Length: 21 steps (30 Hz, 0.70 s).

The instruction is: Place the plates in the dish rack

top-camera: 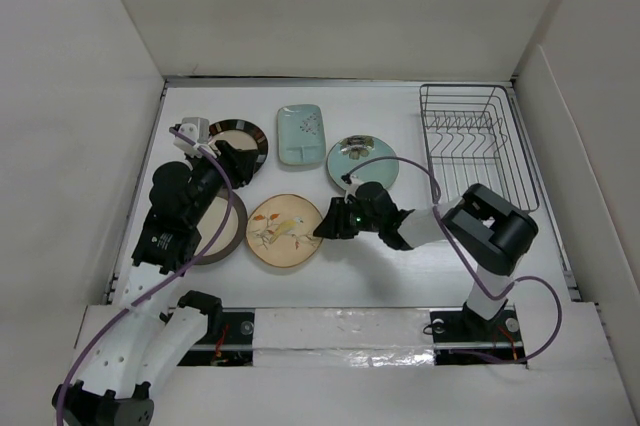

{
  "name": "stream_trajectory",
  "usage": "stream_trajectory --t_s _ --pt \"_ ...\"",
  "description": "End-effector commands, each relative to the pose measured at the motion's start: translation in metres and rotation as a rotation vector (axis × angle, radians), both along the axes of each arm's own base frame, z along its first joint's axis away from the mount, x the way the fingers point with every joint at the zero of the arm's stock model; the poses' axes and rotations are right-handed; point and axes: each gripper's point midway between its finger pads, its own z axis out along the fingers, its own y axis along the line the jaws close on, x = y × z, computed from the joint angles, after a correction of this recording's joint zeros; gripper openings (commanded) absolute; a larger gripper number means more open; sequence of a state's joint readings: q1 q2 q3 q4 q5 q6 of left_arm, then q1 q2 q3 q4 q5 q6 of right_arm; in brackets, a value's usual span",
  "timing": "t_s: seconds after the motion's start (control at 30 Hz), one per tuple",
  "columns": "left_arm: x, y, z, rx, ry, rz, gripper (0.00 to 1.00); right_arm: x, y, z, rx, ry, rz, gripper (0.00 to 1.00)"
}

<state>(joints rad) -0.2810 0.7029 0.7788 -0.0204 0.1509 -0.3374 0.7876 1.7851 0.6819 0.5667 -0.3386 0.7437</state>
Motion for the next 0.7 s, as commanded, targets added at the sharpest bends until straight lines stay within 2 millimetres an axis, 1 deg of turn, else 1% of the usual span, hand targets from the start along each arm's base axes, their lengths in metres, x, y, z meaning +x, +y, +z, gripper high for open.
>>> stream_trajectory --t_s 0.0,0.03,0.1,0.13,0.17,0.2,0.23,0.27,0.33,0.37,0.47,0.5,0.53,0.57,0.6,0.63,0.67 --pt "0.002 0.002 0.012 -0.003 -0.048 0.013 0.38 0.003 0.015 0.013 0.089 -0.010 0.000 0.41" --pt "0.002 0.001 0.011 -0.001 -0.040 0.013 0.38 0.004 0.014 0.012 0.082 -0.009 -0.008 0.37" --pt "0.002 -0.001 0.010 -0.003 -0.038 -0.001 0.38 0.006 0.014 0.004 0.061 0.001 -0.014 0.34" --pt "0.003 -0.001 0.010 -0.005 -0.039 -0.001 0.38 0.007 0.016 0.003 0.061 0.003 -0.011 0.28" --pt "0.002 -0.002 0.011 -0.006 -0.042 -0.007 0.38 0.007 0.017 -0.002 0.054 0.013 -0.009 0.26" --pt "0.004 0.001 0.011 -0.007 -0.041 0.005 0.38 0.007 0.018 -0.003 0.060 0.019 -0.012 0.25" --pt "0.005 0.000 0.009 -0.006 -0.032 0.002 0.38 0.006 0.017 -0.005 0.059 0.028 -0.015 0.18" --pt "0.005 0.002 0.008 -0.007 -0.028 0.001 0.38 0.009 0.013 -0.006 0.062 0.030 -0.031 0.13" --pt "0.004 0.001 0.009 -0.011 -0.035 -0.005 0.38 0.014 0.006 0.004 0.059 0.000 -0.084 0.01" --pt "0.003 0.002 0.010 -0.012 -0.041 0.001 0.38 0.016 -0.005 0.012 0.035 -0.028 -0.127 0.00" --pt "0.004 0.000 0.010 -0.013 -0.036 -0.007 0.38 0.016 -0.022 0.033 0.014 -0.088 -0.172 0.00" --pt "0.003 -0.001 0.009 -0.013 -0.034 -0.013 0.38 0.019 -0.032 0.036 -0.030 -0.118 -0.196 0.00" --pt "0.003 -0.001 0.011 -0.014 -0.038 -0.017 0.38 0.023 -0.037 0.069 0.003 -0.185 -0.224 0.00" --pt "0.003 -0.001 0.011 -0.015 -0.041 -0.018 0.38 0.026 -0.043 0.083 -0.001 -0.223 -0.242 0.00" --pt "0.005 0.002 0.011 -0.016 -0.041 -0.004 0.38 0.034 -0.054 0.094 -0.046 -0.269 -0.288 0.00" --pt "0.005 0.002 0.010 -0.016 -0.035 -0.005 0.38 0.037 -0.061 0.129 -0.011 -0.345 -0.321 0.00" --pt "0.004 0.001 0.010 -0.017 -0.032 -0.008 0.38 0.045 -0.071 0.146 -0.020 -0.393 -0.354 0.00"
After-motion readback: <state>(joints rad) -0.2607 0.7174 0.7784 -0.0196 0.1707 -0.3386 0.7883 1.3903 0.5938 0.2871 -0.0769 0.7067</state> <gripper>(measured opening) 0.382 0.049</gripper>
